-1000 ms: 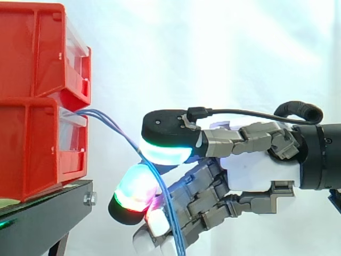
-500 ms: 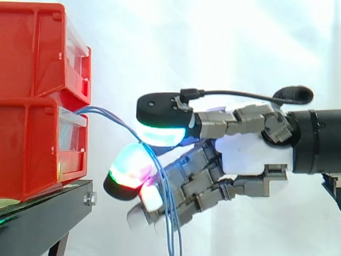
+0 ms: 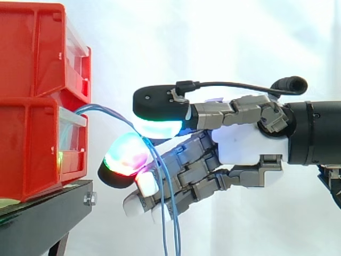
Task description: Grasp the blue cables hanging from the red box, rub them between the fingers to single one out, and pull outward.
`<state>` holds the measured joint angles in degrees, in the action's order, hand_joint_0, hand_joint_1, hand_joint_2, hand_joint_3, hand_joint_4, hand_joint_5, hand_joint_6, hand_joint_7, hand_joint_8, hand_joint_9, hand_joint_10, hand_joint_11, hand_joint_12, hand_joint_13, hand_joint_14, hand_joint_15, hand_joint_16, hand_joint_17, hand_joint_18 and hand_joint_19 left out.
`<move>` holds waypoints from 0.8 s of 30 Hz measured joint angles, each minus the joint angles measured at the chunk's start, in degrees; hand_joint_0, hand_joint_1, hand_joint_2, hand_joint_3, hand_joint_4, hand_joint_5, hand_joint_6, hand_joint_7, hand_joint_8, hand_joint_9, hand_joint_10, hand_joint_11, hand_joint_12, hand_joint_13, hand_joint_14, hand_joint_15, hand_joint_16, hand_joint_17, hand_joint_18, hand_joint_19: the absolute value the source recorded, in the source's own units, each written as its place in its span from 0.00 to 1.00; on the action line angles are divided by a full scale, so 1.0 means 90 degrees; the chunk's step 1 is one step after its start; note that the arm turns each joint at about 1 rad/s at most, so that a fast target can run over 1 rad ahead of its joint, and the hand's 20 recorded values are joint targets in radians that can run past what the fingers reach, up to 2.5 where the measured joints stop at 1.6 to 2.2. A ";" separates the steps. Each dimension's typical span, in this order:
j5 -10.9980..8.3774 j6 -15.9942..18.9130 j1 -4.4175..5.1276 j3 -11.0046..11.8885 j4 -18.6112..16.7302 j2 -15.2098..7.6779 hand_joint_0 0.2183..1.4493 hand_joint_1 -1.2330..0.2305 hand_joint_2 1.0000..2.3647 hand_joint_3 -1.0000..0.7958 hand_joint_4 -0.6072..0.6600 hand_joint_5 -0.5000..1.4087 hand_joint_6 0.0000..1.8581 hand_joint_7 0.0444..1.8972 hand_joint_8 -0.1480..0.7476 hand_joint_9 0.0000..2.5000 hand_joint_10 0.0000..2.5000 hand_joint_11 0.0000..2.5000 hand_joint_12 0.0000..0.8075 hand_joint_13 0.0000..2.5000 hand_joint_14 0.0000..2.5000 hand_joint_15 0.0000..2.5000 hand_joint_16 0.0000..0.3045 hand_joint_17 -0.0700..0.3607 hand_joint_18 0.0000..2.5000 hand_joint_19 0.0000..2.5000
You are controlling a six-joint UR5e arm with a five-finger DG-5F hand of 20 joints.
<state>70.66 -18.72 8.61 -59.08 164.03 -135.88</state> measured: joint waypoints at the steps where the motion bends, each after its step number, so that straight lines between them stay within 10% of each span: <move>1: 0.0001 0.0003 0.0000 0.0001 0.0002 0.0000 0.28 0.39 0.01 0.36 0.63 0.17 0.46 0.41 0.50 0.37 0.01 0.24 0.43 0.27 0.01 0.13 0.18 0.45 0.26 0.17; 24: 0.0088 -0.0018 -0.0068 -0.0001 0.0699 0.0204 0.31 0.36 0.01 0.44 0.60 0.17 0.47 0.43 0.51 0.38 0.01 0.24 0.44 0.28 0.00 0.12 0.18 0.45 0.26 0.17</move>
<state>71.45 -18.89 8.00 -59.09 170.32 -134.04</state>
